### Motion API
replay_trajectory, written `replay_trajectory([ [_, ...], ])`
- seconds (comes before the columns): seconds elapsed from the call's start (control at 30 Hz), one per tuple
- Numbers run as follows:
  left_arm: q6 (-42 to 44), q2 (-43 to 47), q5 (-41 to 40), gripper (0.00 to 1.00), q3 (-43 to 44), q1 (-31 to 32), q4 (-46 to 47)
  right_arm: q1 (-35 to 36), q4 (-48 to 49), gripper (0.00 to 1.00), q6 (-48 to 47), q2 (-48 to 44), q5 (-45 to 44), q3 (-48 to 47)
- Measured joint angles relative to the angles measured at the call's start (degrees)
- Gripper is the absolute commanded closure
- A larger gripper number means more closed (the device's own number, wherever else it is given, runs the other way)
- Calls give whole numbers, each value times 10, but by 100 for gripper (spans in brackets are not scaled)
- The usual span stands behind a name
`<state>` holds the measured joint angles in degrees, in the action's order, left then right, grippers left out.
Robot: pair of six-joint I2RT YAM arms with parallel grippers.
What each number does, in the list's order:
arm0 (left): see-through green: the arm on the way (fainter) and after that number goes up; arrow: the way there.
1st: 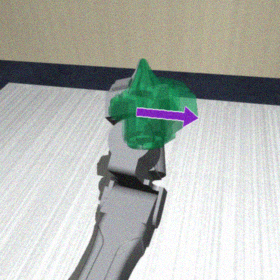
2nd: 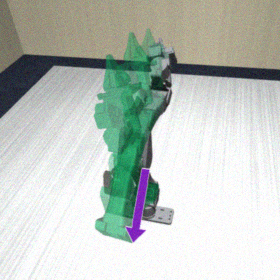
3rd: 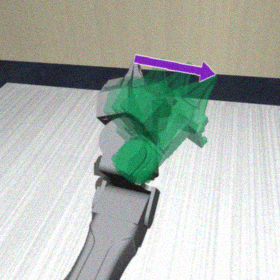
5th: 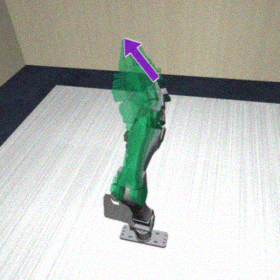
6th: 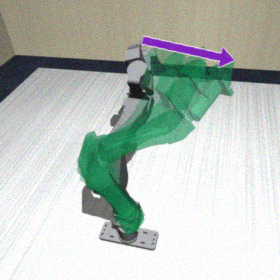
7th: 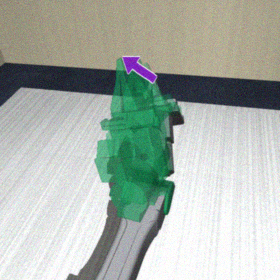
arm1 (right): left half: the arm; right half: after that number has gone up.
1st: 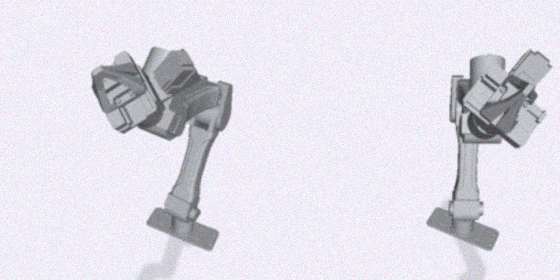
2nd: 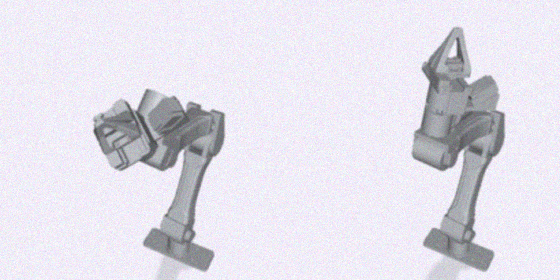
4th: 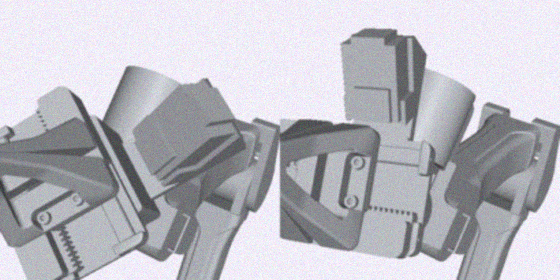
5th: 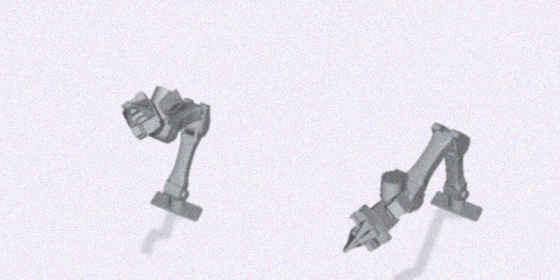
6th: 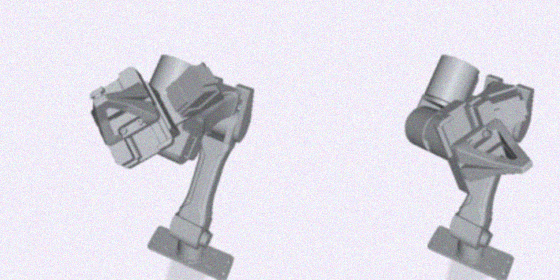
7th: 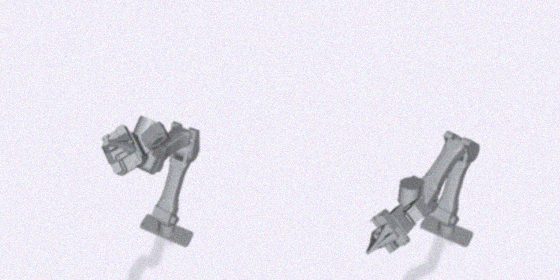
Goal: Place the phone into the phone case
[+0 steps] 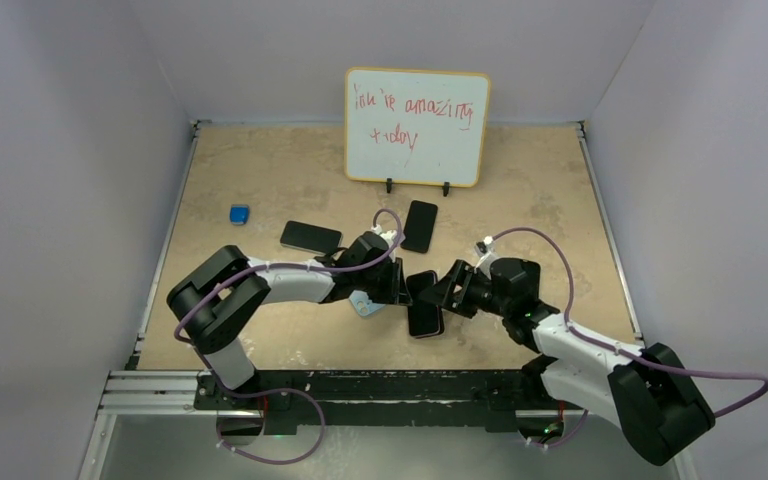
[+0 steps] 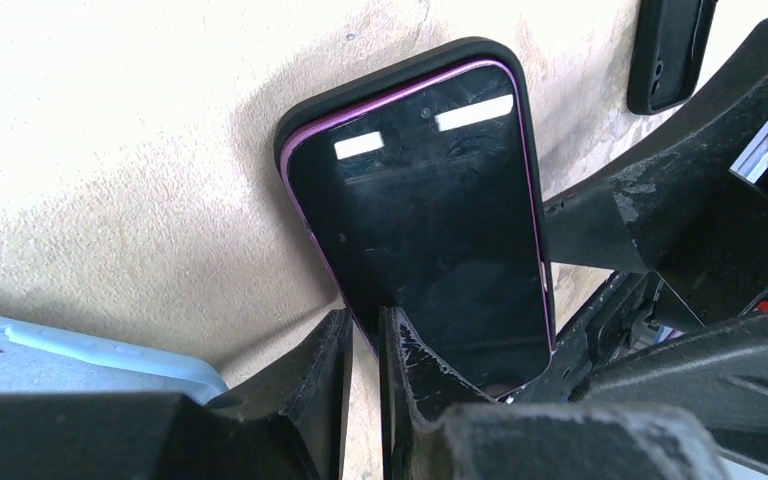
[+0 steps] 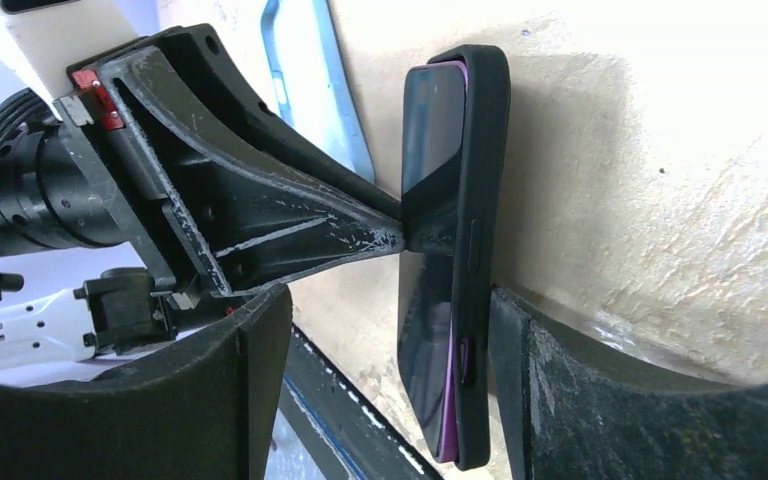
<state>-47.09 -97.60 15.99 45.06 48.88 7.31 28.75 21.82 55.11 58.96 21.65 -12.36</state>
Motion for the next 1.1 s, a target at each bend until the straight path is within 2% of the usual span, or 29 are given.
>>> replay_trajectory([
  [0.33, 1, 4, 3, 82, -10, 0, 14, 1, 10, 48, -9, 15, 3, 4],
  [0.57, -14, 4, 19, 82, -26, 0, 51, 1, 5, 76, -21, 71, -2, 3],
  [0.67, -17, 5, 22, 79, -28, 0, 51, 1, 5, 91, -20, 69, 2, 1],
  [0.73, -18, 11, 23, 74, -30, -1, 45, 3, 8, 100, -18, 61, 7, -3],
  [0.9, -11, 78, 42, 52, -31, -6, 29, 6, 0, 100, -21, 47, 4, -5],
  [1.0, 8, 158, 54, 34, -30, -38, 6, 6, -8, 100, -20, 30, 8, -10],
  [1.07, 23, 209, 57, 18, -28, -66, -9, 6, -8, 100, -20, 12, 16, -16],
  [1.1, 34, 236, 61, 16, -27, -83, -19, 6, -6, 100, -20, 3, 22, -20],
])
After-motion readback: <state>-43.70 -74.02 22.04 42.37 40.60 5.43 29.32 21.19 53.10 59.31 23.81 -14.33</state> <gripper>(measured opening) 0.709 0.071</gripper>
